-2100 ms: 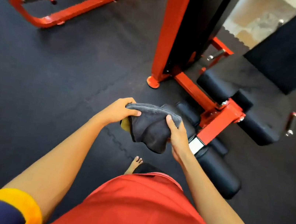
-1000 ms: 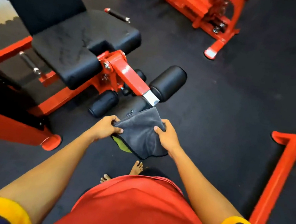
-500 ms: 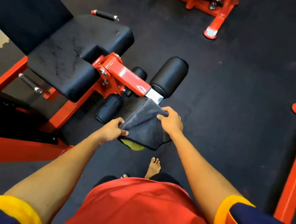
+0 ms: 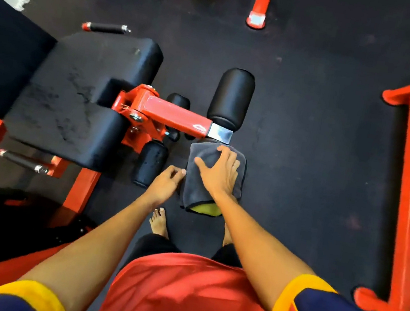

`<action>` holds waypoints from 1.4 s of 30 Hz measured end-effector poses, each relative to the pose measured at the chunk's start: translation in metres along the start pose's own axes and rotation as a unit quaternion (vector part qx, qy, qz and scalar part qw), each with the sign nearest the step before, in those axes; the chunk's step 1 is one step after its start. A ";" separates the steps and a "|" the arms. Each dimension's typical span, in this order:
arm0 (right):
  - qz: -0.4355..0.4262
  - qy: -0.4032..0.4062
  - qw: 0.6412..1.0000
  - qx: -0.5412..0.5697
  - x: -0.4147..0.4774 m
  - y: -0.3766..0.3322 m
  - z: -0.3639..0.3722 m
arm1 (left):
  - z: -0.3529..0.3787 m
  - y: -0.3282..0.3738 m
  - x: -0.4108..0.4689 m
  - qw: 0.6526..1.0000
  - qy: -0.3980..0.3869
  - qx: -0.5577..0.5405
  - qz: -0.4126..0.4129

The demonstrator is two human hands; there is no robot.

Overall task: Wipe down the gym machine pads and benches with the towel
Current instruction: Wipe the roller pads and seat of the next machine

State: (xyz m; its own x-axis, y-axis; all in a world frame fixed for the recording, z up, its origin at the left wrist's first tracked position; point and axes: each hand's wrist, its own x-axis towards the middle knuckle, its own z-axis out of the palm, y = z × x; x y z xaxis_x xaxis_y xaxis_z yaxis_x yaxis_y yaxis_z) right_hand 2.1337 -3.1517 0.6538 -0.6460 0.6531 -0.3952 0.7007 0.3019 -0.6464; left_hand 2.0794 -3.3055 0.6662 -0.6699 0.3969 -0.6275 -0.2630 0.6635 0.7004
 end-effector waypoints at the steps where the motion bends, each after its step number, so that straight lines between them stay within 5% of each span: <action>1: 0.013 0.003 1.000 -0.025 -0.007 -0.001 0.012 | -0.005 0.000 0.008 1.000 -0.007 -0.001 0.013; 8: 0.105 0.036 0.992 -0.058 -0.042 0.002 0.058 | -0.007 0.010 0.055 0.981 -0.135 -0.082 0.117; 18: 0.092 0.065 0.987 -0.116 0.032 -0.009 0.048 | 0.020 -0.018 0.068 0.977 -0.089 -0.181 0.076; 23: 0.009 0.130 0.985 -0.112 -0.035 0.017 0.072 | 0.025 -0.021 0.069 0.974 -0.097 -0.194 0.068; 27: 0.029 0.124 0.987 -0.095 -0.087 0.040 0.093 | 0.030 -0.024 0.068 0.968 -0.104 -0.227 0.037; 32: 0.060 0.112 0.987 -0.102 -0.015 0.008 0.072 | 0.040 -0.025 0.071 0.961 -0.111 -0.248 0.041; 36: -0.019 0.101 0.979 -0.177 0.019 0.012 0.059 | 0.041 -0.019 0.066 0.956 -0.108 -0.270 0.044; 39: -0.044 0.097 0.987 -0.118 0.021 0.027 0.052 | 0.039 -0.015 0.065 0.959 -0.094 -0.264 0.039; 42: 0.133 0.121 0.978 0.103 0.035 0.019 0.038 | 0.038 -0.019 0.066 0.965 -0.080 -0.246 0.033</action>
State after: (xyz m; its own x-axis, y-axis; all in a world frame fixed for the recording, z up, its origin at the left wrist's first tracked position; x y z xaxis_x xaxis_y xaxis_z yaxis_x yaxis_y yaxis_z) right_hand 2.1130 -3.1491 0.6024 -0.3418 0.8419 -0.4175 0.7422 -0.0307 -0.6695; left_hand 2.0667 -3.2679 0.5985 -0.5913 0.5470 -0.5926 -0.5472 0.2675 0.7931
